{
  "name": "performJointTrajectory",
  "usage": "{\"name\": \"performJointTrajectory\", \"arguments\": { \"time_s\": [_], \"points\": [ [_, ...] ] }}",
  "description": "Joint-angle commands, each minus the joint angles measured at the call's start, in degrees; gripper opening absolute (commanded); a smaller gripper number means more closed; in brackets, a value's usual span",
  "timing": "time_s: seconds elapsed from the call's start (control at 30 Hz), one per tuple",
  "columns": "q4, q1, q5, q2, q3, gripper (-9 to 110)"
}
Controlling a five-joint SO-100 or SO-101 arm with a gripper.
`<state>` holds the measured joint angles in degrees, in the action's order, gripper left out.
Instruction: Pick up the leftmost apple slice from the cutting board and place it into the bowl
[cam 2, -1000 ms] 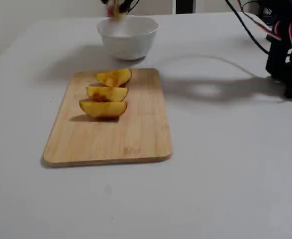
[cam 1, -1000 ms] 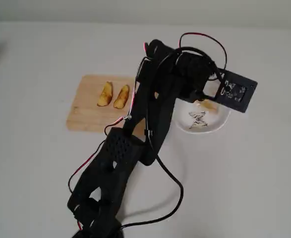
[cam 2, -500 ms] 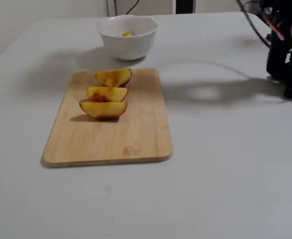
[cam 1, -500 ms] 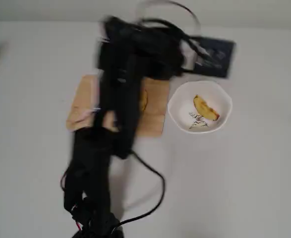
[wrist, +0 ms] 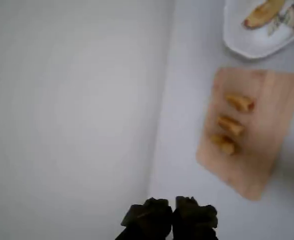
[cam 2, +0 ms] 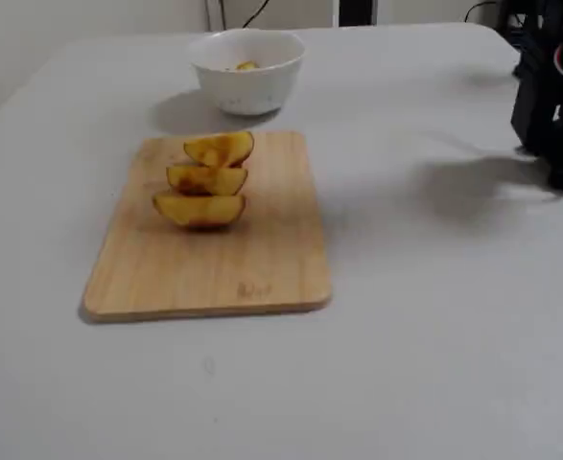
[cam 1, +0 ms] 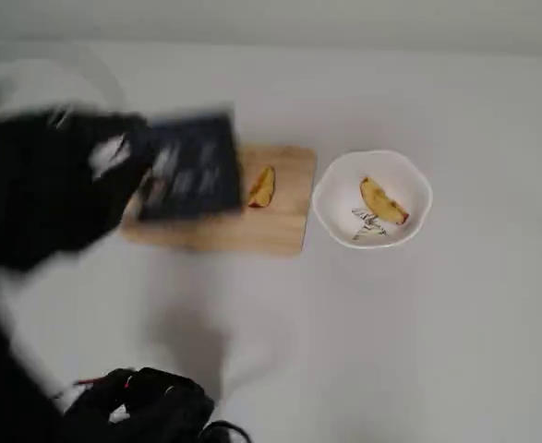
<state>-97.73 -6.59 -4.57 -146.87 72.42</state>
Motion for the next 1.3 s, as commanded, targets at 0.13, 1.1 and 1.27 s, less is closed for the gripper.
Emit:
{"name": "performJointTrajectory", "arguments": {
  "time_s": [0.13, 1.1, 1.27],
  "points": [
    [7.1, 0.4, 0.2, -31.1, 29.3, 0],
    [28.7, 2.7, -0.5, -43.6, 95.0, 0],
    [30.7, 2.1, 0.4, -43.6, 98.8, 0]
  ]
}}
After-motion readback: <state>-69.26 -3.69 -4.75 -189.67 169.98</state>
